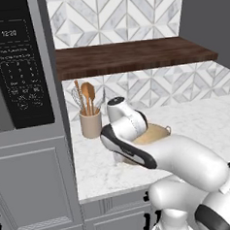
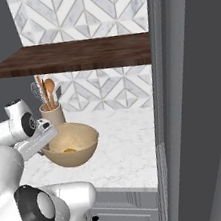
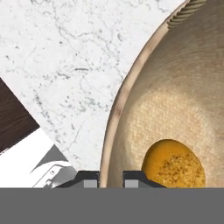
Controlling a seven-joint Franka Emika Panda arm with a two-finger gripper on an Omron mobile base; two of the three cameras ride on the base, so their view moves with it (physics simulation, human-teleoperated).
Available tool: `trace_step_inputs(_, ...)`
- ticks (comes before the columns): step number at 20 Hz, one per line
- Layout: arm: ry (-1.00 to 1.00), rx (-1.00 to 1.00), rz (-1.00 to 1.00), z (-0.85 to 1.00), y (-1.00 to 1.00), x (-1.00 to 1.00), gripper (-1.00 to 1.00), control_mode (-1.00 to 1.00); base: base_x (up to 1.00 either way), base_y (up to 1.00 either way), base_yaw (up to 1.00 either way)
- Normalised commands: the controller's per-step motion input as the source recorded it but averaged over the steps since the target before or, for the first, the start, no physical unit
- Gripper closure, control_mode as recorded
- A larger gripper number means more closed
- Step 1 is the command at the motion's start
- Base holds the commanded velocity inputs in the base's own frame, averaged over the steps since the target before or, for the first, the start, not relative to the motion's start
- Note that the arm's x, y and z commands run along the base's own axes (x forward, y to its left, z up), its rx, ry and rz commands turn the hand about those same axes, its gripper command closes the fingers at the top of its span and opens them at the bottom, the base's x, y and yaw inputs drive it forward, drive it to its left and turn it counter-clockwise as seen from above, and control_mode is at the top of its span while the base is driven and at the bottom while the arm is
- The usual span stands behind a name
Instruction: Open the cabinet, pick up the bread from the cabinet and place it in the basket. Then move the basket to the dining counter.
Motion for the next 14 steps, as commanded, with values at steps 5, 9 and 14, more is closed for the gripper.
trace_step_inputs(5,-0.06,-0.03,0.00,0.54,-0.32,-0.25,1.00,-1.00,0.00,0.00,0.00)
trace_step_inputs(9,-0.02,-0.09,-0.05,0.62,-0.29,-0.09,1.00,-1.00,0.00,0.00,0.00)
trace_step_inputs(14,0.00,-0.10,-0.13,0.63,-0.37,-0.21,1.00,-1.00,0.00,0.00,0.00)
